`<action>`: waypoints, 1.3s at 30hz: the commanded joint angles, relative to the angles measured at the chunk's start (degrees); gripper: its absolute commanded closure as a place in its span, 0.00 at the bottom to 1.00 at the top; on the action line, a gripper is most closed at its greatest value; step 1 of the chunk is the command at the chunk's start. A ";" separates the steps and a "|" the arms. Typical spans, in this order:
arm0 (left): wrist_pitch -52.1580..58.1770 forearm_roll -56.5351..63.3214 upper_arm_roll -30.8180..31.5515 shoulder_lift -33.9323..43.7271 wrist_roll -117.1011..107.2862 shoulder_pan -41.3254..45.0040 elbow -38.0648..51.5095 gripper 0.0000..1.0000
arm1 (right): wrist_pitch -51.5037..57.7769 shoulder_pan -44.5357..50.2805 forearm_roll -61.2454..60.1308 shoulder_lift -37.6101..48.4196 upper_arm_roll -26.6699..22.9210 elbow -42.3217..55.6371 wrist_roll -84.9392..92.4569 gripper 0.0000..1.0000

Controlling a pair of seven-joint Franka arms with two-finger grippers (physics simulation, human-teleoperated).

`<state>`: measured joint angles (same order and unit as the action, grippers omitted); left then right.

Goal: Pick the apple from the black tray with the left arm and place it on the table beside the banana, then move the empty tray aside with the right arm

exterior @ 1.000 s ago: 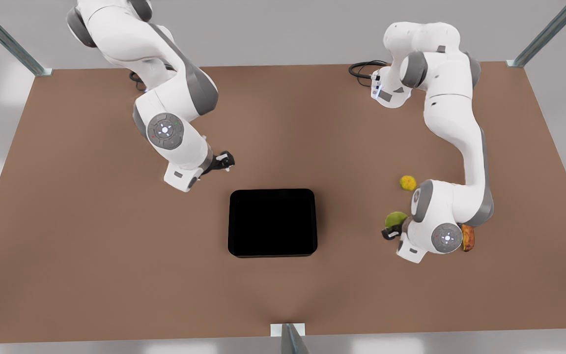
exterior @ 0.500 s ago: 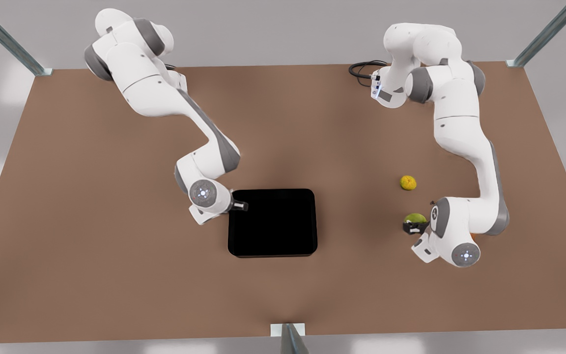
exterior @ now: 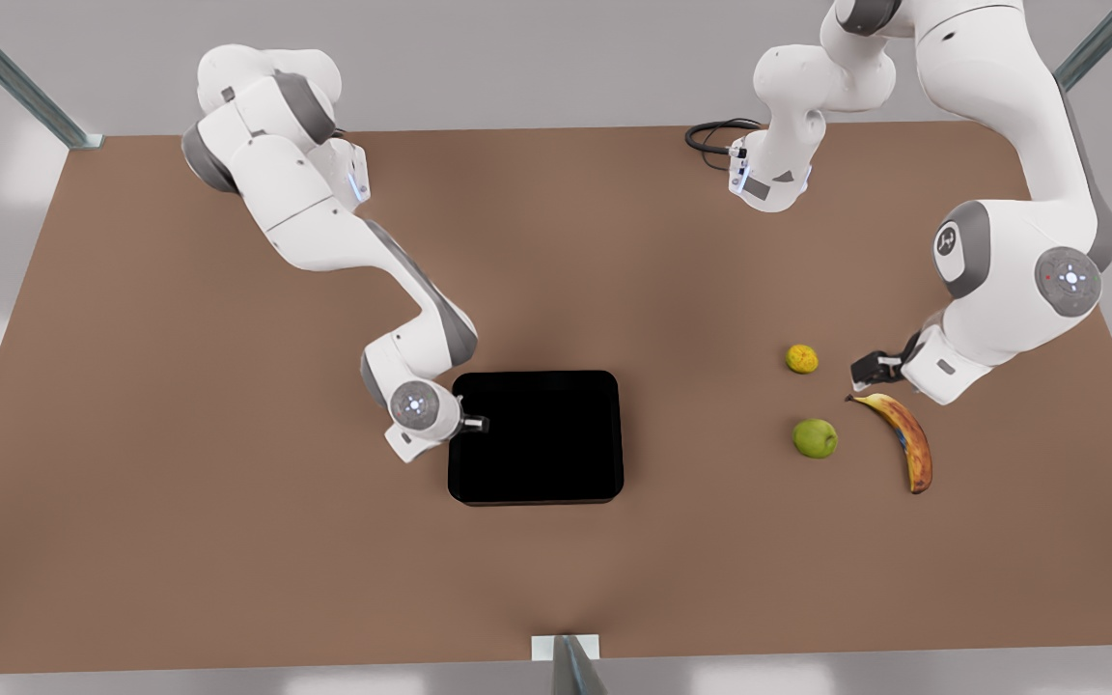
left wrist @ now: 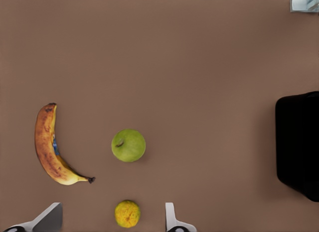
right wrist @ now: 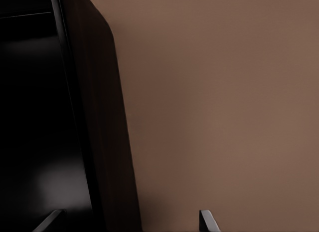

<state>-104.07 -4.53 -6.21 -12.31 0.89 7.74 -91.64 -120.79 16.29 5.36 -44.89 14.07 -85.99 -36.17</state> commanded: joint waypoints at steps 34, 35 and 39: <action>1.59 1.89 -0.99 0.18 -0.63 1.49 1.11 0.00 | 17.18 -3.46 -13.27 7.45 -33.66 4.43 79.14 0.94; 1.59 1.89 -0.99 0.09 -0.63 1.49 1.11 0.00 | 14.19 -3.63 -15.38 5.69 -35.33 4.60 83.36 0.94; 2.30 1.98 -0.91 0.09 -1.68 1.49 1.11 0.00 | 7.68 -4.95 -16.08 1.82 -35.42 4.69 86.35 0.94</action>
<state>-102.38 -2.65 -7.16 -12.27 0.15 9.23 -90.56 -108.67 11.48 -9.72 -42.49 -21.26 -81.39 11.70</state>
